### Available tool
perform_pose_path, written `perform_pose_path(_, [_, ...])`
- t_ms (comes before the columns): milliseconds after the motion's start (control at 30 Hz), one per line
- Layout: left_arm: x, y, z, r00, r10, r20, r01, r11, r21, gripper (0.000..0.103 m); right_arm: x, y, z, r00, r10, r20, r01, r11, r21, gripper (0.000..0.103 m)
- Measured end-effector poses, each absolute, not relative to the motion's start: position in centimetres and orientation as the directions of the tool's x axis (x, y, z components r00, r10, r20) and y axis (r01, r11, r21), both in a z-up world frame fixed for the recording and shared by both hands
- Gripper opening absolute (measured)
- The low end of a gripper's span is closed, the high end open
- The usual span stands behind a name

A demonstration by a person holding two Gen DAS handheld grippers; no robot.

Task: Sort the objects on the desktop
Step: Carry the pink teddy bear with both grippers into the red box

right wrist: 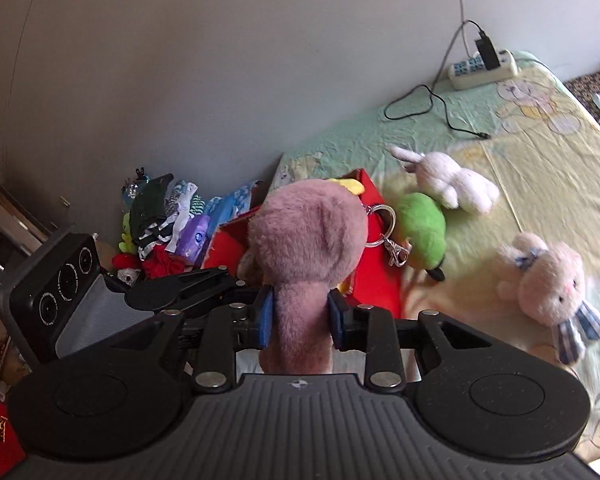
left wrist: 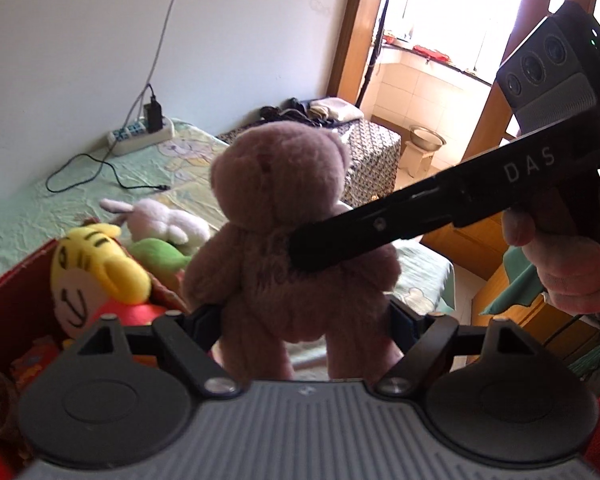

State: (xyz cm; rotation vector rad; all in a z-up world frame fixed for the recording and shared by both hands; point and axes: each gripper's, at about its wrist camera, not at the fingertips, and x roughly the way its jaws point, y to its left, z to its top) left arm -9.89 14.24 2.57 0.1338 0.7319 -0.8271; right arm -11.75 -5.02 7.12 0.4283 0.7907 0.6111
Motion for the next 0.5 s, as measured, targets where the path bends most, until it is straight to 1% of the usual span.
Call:
perform_pose_path(133, [-8.9, 17.8, 3.9, 0.516, -0.610, -0.601, 0.678, 0.720, -0.148, 0.082, -10.2, -1.8, 8.6, 0.560, 0.661, -0.500, -0.400, 0.744, 0.535, 0.030])
perform_pose_path(267, [-7.1, 20.3, 4.2, 0.557, -0.582, -0.592, 0.640, 0.756, -0.142, 0.082, -7.9, 1.1, 9.1, 0.556, 0.656, -0.510, -0.434, 0.753, 0.495, 0.030])
perform_pose_path(400, [-4.6, 21.7, 3.1, 0.576, -0.545, -0.609, 0.604, 0.786, -0.132, 0.082, -5.4, 3.8, 8.2, 0.549, 0.640, -0.538, -0.452, 0.768, 0.453, 0.030])
perform_pose_path(500, [-2.6, 22.5, 1.6, 0.561, -0.524, -0.640, 0.581, 0.801, -0.147, 0.082, -3.7, 5.2, 7.0, 0.538, 0.627, -0.563, -0.446, 0.779, 0.440, 0.030])
